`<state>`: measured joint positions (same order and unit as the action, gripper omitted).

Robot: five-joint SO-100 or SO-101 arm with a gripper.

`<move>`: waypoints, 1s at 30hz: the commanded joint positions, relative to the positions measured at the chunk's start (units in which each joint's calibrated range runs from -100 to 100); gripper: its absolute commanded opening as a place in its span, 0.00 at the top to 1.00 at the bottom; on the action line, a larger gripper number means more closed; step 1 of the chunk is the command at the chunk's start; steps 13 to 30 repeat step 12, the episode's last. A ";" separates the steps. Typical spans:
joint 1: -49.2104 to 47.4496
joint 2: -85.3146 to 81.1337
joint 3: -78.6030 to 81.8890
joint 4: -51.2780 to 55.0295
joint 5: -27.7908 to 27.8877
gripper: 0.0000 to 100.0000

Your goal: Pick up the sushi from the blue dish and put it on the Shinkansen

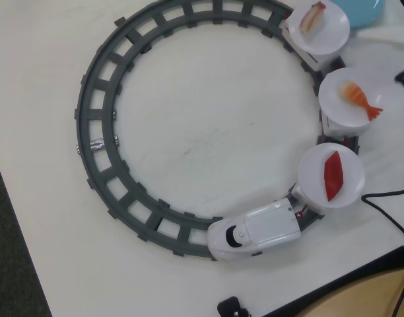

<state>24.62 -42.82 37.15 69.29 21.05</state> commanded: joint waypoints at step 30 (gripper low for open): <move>17.99 -23.78 34.40 -7.72 -11.24 0.62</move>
